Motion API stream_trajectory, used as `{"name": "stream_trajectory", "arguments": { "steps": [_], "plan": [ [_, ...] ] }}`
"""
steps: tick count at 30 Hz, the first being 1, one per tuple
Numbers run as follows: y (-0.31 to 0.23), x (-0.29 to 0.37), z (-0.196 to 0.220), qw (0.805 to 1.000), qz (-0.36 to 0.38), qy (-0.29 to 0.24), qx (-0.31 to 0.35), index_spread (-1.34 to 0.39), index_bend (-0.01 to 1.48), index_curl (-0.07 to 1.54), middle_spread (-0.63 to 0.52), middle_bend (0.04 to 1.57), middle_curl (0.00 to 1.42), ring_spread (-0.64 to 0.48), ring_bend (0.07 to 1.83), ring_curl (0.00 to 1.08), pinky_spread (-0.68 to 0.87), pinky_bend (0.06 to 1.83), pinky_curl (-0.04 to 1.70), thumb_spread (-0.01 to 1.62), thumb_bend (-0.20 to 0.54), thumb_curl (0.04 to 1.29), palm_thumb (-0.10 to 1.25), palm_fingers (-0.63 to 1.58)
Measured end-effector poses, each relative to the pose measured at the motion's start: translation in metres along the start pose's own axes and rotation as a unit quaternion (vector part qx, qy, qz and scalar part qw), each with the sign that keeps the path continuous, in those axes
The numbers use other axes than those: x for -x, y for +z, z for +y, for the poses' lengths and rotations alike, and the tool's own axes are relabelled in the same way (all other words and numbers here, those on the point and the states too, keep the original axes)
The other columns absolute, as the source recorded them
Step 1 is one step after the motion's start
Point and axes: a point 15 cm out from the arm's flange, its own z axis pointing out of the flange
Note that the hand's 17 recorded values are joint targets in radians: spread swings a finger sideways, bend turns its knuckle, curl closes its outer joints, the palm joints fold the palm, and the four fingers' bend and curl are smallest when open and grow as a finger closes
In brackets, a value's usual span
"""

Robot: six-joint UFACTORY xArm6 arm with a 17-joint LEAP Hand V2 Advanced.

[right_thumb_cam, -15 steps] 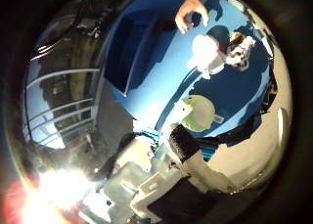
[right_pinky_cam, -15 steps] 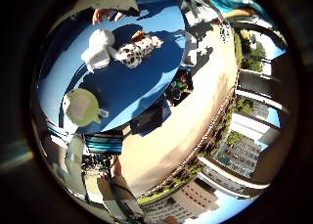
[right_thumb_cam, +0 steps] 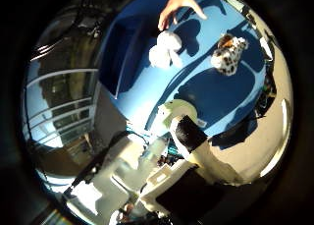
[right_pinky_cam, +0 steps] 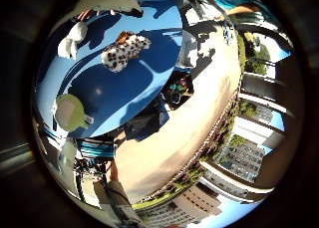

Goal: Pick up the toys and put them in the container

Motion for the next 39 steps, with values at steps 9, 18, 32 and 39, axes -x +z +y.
{"name": "stream_trajectory", "arguments": {
  "steps": [9, 18, 32, 39],
  "plan": [
    [0.027, -0.037, -0.020, 0.999, 0.004, -0.024, 0.024, -0.21, 0.16, 0.23, 0.04, 0.17, 0.32, 0.25, 0.39, 0.32, 0.46, 0.61, 0.28, 1.12, -0.023, 0.34, 0.56, 0.10],
    [0.105, -0.057, -0.043, 0.990, 0.035, -0.078, 0.116, -0.36, 0.15, 0.22, 0.03, 0.15, 0.30, 0.25, 0.34, 0.31, 0.43, 0.59, 0.27, 1.09, -0.022, 0.34, 0.63, -0.07],
    [0.194, -0.069, -0.090, 0.980, 0.065, -0.123, 0.143, -0.37, 0.20, 0.24, 0.00, 0.17, 0.29, 0.25, 0.26, 0.31, 0.43, 0.48, 0.24, 1.03, -0.025, 0.35, 0.73, 0.00],
    [0.206, -0.072, -0.097, 0.980, 0.068, -0.126, 0.137, -0.32, 0.14, 0.25, -0.12, 0.33, 0.37, 0.14, 0.49, 0.37, 0.38, 0.45, 0.21, 1.01, -0.019, 0.40, 0.82, 0.57]
  ]
}}
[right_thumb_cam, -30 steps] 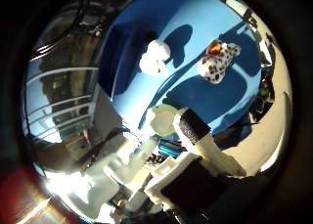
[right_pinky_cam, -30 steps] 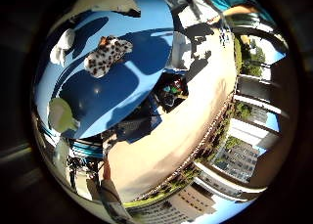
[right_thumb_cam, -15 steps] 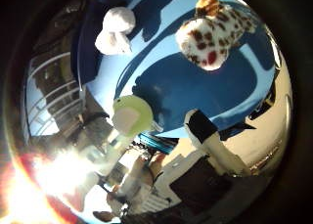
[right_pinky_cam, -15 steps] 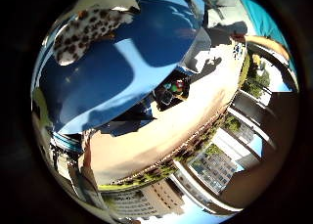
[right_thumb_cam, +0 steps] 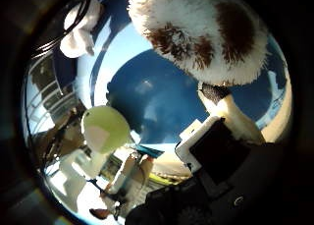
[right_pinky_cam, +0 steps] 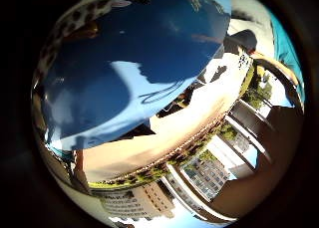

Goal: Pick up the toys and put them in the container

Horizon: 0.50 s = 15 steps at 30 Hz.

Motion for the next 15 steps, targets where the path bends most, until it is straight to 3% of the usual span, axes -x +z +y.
{"name": "stream_trajectory", "arguments": {
  "steps": [3, 5, 7, 9, 15],
  "plan": [
    [-0.006, -0.014, -0.006, 0.999, 0.017, 0.004, -0.029, -0.38, 0.09, 0.20, -0.17, 0.52, 0.47, 0.09, 0.79, 0.49, 0.33, 0.43, 0.21, 0.99, -0.020, 0.42, 0.86, 0.64],
    [-0.011, -0.026, -0.001, 0.998, 0.025, 0.017, -0.048, -0.44, 0.16, 0.18, -0.21, 0.64, 0.54, 0.05, 1.01, 0.59, 0.30, 0.42, 0.20, 0.98, -0.018, 0.44, 0.88, 0.69],
    [-0.014, -0.031, 0.003, 0.998, 0.023, 0.027, -0.061, -0.49, 0.21, 0.17, -0.25, 0.70, 0.60, 0.02, 1.12, 0.65, 0.29, 0.48, 0.20, 0.97, -0.020, 0.45, 0.89, 0.77],
    [-0.017, -0.033, 0.004, 0.996, 0.014, 0.037, -0.080, -0.55, 0.26, 0.17, -0.28, 0.76, 0.65, -0.01, 1.18, 0.69, 0.29, 0.59, 0.21, 0.96, -0.023, 0.47, 0.90, 0.84],
    [-0.028, -0.022, -0.008, 0.986, -0.042, 0.044, -0.153, -0.75, 0.46, 0.18, -0.36, 0.92, 0.86, -0.09, 1.26, 0.81, 0.26, 1.20, 0.42, 0.92, -0.017, 0.53, 0.95, 1.01]
  ]
}}
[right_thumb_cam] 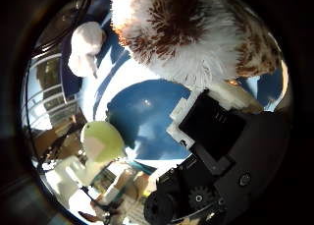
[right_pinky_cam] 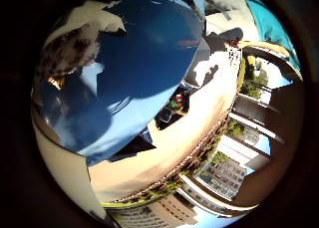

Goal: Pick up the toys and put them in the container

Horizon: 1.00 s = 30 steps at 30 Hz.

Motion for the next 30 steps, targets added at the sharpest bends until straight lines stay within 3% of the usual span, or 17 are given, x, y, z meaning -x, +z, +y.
{"name": "stream_trajectory", "arguments": {
  "steps": [4, 9, 19, 30],
  "plan": [
    [0.001, 0.011, 0.001, 1.000, -0.021, -0.005, 0.003, -0.85, 0.56, 0.21, -0.38, 0.99, 0.96, -0.11, 1.29, 0.84, 0.22, 1.42, 0.53, 0.91, 0.001, 0.58, 1.02, 1.03],
    [0.002, 0.043, 0.016, 0.997, -0.069, -0.014, 0.045, -0.95, 0.70, 0.25, -0.38, 1.04, 1.07, -0.13, 1.33, 0.88, 0.18, 1.53, 0.62, 0.96, 0.000, 0.65, 1.06, 1.00],
    [-0.063, 0.087, 0.028, 0.994, -0.084, -0.035, 0.068, -1.05, 0.87, 0.38, -0.38, 1.11, 1.19, -0.14, 1.42, 0.91, 0.14, 1.60, 0.73, 1.02, -0.008, 0.75, 1.07, 0.90],
    [-0.171, 0.138, 0.012, 0.998, -0.039, -0.057, 0.008, -1.08, 0.91, 0.60, -0.36, 1.19, 1.26, -0.14, 1.50, 0.92, 0.12, 1.65, 0.80, 1.06, -0.011, 0.84, 1.02, 0.81]
  ]
}}
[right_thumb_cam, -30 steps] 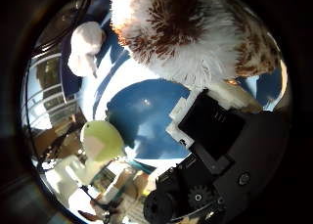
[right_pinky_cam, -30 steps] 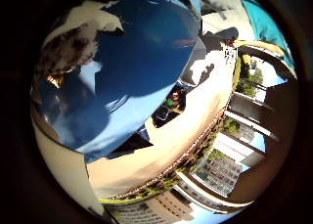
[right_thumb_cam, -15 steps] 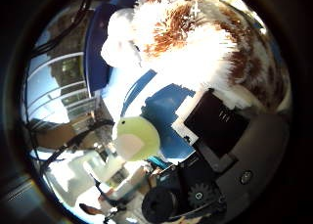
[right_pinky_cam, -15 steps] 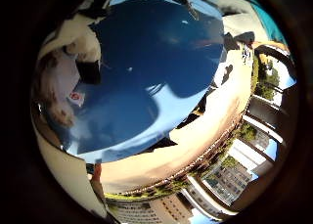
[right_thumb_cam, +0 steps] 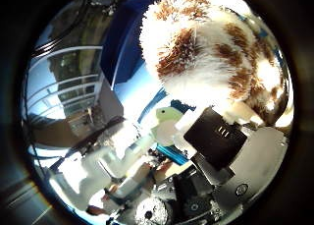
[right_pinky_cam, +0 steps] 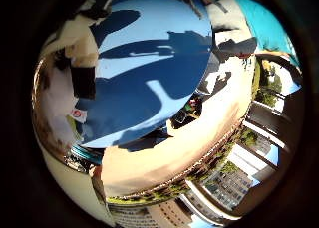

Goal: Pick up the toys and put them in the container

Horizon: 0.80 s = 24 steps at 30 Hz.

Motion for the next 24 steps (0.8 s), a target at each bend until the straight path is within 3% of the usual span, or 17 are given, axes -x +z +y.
{"name": "stream_trajectory", "arguments": {
  "steps": [12, 20, 24],
  "plan": [
    [-0.079, 0.165, -0.082, 0.997, 0.022, -0.027, -0.068, -1.10, 0.85, 0.88, -0.33, 1.25, 1.27, -0.13, 1.58, 0.90, 0.11, 1.68, 0.85, 1.05, -0.014, 0.91, 0.98, 0.75],
    [-0.073, 0.279, -0.170, 0.992, 0.035, -0.016, -0.117, -1.11, 0.79, 1.08, -0.32, 1.28, 1.26, -0.13, 1.61, 0.89, 0.11, 1.69, 0.87, 1.03, -0.029, 0.94, 0.93, 0.72],
    [-0.055, 0.301, -0.212, 0.989, 0.037, -0.007, -0.144, -1.11, 0.77, 1.14, -0.31, 1.29, 1.26, -0.13, 1.63, 0.88, 0.10, 1.69, 0.89, 1.04, -0.040, 0.91, 0.85, 0.67]
  ]
}}
